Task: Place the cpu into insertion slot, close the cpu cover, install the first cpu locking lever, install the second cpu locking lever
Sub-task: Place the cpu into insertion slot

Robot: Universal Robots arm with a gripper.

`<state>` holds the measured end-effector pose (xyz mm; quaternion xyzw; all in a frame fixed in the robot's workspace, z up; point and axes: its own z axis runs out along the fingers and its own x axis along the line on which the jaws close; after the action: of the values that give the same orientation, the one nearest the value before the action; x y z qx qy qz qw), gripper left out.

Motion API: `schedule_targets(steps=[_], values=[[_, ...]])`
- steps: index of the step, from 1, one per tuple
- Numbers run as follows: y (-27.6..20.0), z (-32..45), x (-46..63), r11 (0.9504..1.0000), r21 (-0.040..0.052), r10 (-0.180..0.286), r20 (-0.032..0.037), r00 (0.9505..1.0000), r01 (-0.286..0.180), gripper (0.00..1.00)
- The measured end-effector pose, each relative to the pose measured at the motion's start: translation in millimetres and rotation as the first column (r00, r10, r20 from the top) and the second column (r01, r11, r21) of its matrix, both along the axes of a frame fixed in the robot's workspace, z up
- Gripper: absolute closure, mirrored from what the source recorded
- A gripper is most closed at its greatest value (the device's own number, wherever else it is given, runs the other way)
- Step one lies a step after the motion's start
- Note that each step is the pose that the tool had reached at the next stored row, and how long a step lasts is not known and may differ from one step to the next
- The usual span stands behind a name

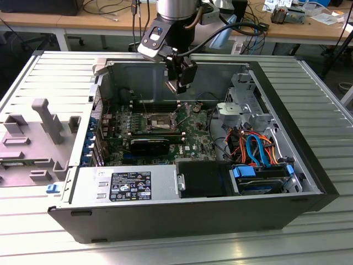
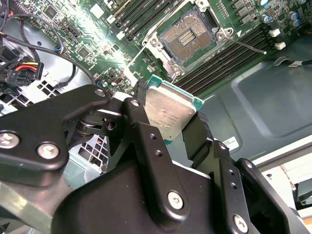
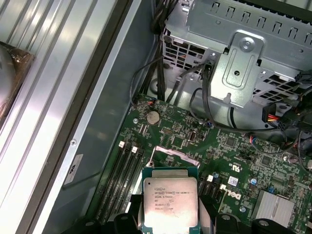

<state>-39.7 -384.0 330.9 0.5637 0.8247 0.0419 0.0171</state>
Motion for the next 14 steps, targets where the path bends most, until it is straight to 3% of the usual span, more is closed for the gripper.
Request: schedule_targets(steps=[14], values=[[0.0, 0.0, 0.0, 1.0, 0.0, -0.01, 0.0, 1.0, 0.01, 0.46]])
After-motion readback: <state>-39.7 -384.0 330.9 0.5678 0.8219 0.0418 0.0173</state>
